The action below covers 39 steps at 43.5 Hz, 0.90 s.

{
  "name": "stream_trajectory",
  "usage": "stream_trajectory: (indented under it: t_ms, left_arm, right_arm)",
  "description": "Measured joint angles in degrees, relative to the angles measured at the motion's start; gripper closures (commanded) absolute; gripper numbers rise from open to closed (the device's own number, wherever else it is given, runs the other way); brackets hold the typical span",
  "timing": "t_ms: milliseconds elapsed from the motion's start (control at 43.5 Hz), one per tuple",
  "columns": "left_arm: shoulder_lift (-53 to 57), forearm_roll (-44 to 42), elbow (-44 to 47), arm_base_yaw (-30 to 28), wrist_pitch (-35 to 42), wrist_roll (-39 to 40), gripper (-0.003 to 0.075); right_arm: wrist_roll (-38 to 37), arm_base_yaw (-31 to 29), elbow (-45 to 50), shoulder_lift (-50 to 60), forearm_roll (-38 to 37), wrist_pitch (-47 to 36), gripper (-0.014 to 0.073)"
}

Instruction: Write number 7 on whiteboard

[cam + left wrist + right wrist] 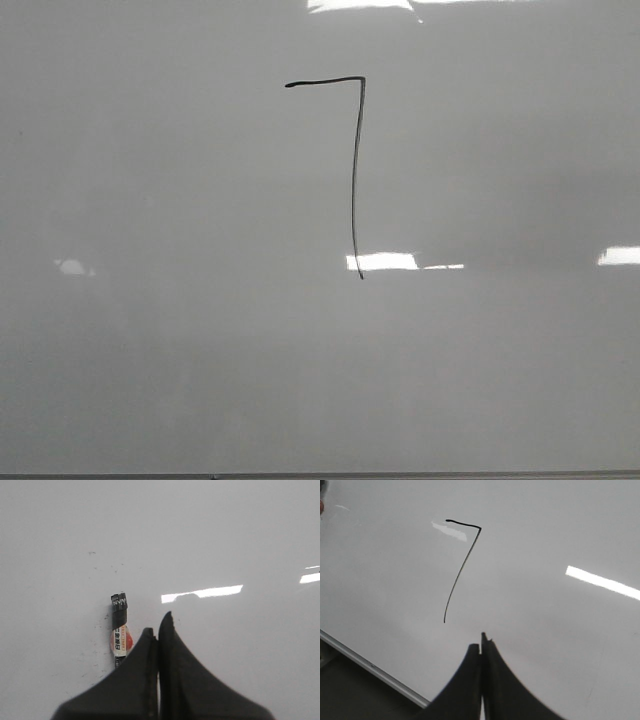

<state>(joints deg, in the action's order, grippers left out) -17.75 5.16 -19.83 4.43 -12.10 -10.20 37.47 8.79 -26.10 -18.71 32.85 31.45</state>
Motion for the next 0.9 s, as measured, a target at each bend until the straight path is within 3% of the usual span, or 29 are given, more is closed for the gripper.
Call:
stream_trajectory:
  t_ms: [322,597,896]
  left_arm:
    - [17.5,-6.0,12.8,-4.6,-0.4,8.9,0.0741]
    - [18.0,-6.2,19.9,-4.7,-0.7,9.0,0.0741]
    - [18.0,-6.2,20.1,-4.7,-0.2,9.1,0.0741]
  right_arm:
    - [-0.1,0.0,0.0,0.0,0.0,0.0,0.0662]
    - [-0.1,0.0,0.0,0.0,0.1,0.0,0.0662]
    - [-0.1,0.0,0.0,0.0,0.1,0.0,0.0662]
